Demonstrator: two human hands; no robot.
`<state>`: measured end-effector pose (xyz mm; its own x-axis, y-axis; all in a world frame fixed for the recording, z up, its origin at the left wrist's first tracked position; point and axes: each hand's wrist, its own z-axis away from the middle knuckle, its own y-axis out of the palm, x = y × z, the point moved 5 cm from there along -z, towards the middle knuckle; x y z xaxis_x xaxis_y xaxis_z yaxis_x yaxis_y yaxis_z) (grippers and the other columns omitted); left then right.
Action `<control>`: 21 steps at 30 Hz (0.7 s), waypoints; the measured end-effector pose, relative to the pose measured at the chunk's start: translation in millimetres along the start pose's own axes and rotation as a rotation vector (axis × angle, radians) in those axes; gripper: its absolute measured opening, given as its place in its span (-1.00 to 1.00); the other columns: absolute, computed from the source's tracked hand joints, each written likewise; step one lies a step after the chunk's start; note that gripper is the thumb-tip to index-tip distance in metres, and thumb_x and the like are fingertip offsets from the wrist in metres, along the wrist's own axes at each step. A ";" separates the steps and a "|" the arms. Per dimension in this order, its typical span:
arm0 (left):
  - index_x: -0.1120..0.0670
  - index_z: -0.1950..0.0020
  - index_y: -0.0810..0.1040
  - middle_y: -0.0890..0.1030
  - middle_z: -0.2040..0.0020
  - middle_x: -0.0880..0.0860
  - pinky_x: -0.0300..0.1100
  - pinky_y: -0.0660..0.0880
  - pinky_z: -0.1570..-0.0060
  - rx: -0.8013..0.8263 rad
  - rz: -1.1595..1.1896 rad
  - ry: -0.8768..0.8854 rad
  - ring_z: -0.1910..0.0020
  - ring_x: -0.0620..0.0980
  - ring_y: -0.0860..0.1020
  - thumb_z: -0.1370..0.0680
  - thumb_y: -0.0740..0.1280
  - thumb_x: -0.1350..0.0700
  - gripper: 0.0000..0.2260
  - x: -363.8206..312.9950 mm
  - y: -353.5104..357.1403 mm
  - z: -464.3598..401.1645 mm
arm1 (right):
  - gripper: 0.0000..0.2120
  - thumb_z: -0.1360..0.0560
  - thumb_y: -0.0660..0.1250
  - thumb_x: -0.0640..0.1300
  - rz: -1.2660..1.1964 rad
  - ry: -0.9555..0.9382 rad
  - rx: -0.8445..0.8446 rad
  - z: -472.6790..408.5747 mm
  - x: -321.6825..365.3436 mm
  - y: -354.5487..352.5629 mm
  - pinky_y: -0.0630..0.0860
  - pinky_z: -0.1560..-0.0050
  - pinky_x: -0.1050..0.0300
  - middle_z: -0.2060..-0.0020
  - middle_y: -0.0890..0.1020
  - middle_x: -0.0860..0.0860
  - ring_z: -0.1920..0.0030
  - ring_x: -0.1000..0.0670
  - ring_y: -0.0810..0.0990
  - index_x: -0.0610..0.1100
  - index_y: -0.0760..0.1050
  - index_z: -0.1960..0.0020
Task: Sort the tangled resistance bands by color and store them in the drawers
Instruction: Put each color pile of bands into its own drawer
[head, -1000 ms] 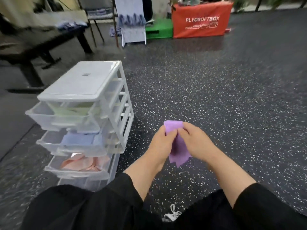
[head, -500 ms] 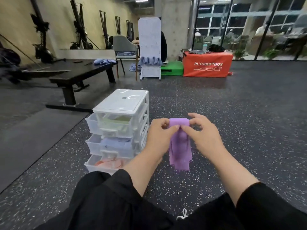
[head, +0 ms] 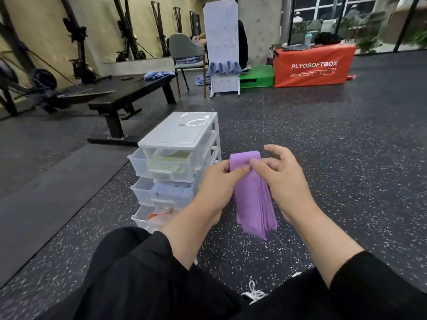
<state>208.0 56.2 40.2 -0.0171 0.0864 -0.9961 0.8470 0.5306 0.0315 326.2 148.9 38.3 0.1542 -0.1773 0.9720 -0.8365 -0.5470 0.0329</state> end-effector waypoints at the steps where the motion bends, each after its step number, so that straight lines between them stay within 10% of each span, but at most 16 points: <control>1: 0.20 -0.14 0.69 0.75 -0.01 0.15 -0.16 0.60 0.10 -0.018 0.021 -0.016 0.08 -0.02 0.69 -0.62 0.39 0.16 -0.83 1.0 1.3 -4.3 | -0.55 -0.49 0.48 0.01 -0.030 0.043 0.056 -3.1 -8.3 0.6 0.53 -0.09 0.05 0.00 0.74 0.04 -0.08 0.03 0.69 0.04 0.42 -0.33; 9: 0.09 0.04 0.63 0.69 0.20 0.06 -0.17 0.53 0.20 -0.289 0.188 -0.183 0.25 0.00 0.62 -0.62 0.39 0.13 -0.93 14.3 -18.2 -31.9 | -0.82 -0.54 0.43 -0.20 -0.123 0.239 0.379 -17.9 -65.1 17.8 0.47 0.16 -0.01 0.04 0.73 -0.19 0.15 -0.09 0.64 -0.18 0.61 -0.13; 13: 0.08 0.01 0.65 0.68 0.17 0.06 -0.08 0.48 0.11 -0.408 0.217 -0.218 0.19 0.03 0.60 -0.61 0.39 0.12 -0.94 20.8 -44.5 -30.5 | -0.81 -0.53 0.45 -0.16 -0.046 0.285 0.467 -24.5 -76.6 36.2 0.60 -0.03 -0.07 0.00 0.74 -0.02 0.02 -0.07 0.70 -0.05 0.61 -0.14; 17: 0.06 -0.03 0.66 0.69 0.12 0.06 0.00 0.49 0.04 -0.491 0.261 -0.234 0.10 0.08 0.59 -0.61 0.40 0.15 -0.95 30.1 -73.0 -18.7 | -0.67 -0.44 0.52 0.08 0.255 0.274 0.171 -21.5 -91.6 50.7 0.56 0.01 0.07 0.00 0.62 0.04 0.02 0.01 0.62 0.06 0.55 -0.14; 21: 0.04 -0.16 0.61 0.67 -0.02 0.09 -0.07 0.55 0.14 -0.501 0.257 -0.244 0.08 0.04 0.60 -0.64 0.35 0.17 -0.88 42.7 -96.5 -3.5 | -0.72 -0.55 0.40 0.12 -0.044 0.557 0.139 13.6 -117.2 87.5 0.68 -0.03 -0.09 0.01 0.68 -0.06 0.04 -0.08 0.71 -0.09 0.60 -0.05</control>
<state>123.7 11.7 -5.1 0.3271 0.1006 -0.9396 0.4537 0.8555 0.2495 242.0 110.7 -75.9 -0.1443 0.2847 0.9477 -0.7529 -0.6531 0.0816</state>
